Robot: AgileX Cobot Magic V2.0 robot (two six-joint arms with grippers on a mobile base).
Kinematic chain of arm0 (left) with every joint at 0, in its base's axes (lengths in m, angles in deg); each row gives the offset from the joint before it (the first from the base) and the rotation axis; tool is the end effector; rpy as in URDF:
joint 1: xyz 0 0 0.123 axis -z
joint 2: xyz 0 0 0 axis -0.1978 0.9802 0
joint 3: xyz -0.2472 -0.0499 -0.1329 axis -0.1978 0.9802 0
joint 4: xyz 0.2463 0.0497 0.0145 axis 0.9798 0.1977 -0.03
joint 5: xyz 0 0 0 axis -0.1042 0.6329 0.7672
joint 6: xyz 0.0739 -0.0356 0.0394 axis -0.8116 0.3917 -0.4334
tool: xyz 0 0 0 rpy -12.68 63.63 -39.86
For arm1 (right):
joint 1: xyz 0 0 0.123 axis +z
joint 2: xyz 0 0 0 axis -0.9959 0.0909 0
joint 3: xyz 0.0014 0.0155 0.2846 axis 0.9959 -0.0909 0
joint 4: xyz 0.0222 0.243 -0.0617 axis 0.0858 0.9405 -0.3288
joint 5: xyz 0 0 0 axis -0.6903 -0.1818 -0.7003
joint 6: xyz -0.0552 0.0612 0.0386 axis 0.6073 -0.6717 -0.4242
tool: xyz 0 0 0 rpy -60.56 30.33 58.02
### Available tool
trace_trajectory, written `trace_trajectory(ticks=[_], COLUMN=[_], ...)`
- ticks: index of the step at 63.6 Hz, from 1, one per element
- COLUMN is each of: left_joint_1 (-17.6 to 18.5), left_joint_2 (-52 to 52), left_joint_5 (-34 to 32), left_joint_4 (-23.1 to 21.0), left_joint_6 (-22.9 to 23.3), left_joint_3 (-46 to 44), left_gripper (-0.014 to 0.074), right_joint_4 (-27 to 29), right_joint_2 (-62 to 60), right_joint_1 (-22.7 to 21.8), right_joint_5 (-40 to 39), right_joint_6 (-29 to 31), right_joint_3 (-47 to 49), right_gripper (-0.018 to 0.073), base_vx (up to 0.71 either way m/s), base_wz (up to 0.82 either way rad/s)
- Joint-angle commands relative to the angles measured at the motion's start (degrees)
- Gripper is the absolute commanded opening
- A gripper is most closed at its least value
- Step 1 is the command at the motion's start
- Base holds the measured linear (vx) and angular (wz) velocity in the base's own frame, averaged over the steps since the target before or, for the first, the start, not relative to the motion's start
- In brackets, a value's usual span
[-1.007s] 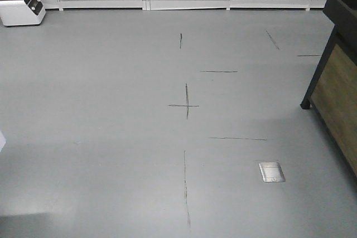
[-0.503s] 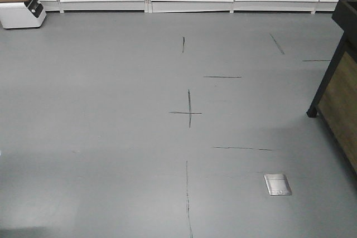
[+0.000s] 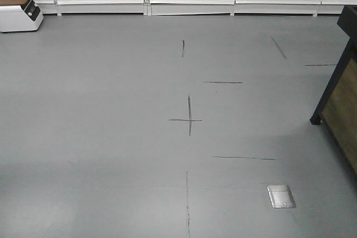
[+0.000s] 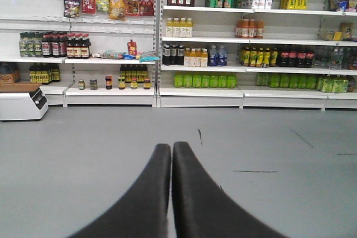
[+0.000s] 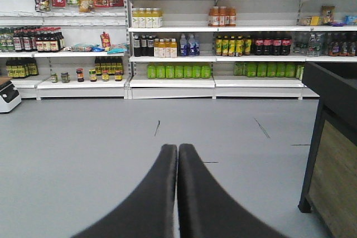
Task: Pick three apples into basket with both arms
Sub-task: 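Drive the base forward across the floor toward the fruit tables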
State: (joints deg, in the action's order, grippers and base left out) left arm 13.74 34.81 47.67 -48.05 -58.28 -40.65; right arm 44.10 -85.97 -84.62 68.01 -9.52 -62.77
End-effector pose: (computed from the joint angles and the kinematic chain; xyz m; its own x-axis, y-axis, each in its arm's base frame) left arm 0.0565 -0.0022 0.2004 0.0256 -0.0744 -0.9969 0.0411 0.9965 -0.0733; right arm 0.0568 -0.0003 0.1977 -0.0020 0.0055 -1.0000 0.0019 1.0000 0.0055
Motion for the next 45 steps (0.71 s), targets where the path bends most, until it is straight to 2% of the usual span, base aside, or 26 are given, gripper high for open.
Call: trace_trajectory(ticks=[1, 45], left_joint_1=[0.0, 0.0], left_joint_2=[0.4, 0.4], left_joint_5=[-4.3, -4.3], left_joint_4=[-0.1, -0.1], left_joint_6=[0.4, 0.4], left_joint_3=[1.1, 1.1], left_gripper=[-0.0006, -0.0006], right_joint_4=[-0.5, -0.5], right_joint_2=[0.1, 0.1], right_joint_1=[-0.1, -0.1], right_joint_5=[-4.1, -4.1], right_joint_6=[0.2, 0.2], right_joint_3=[-0.8, -0.8], right_gripper=[-0.0009, -0.0009], base_vx=[0.13, 0.09], base_wz=[-0.03, -0.18])
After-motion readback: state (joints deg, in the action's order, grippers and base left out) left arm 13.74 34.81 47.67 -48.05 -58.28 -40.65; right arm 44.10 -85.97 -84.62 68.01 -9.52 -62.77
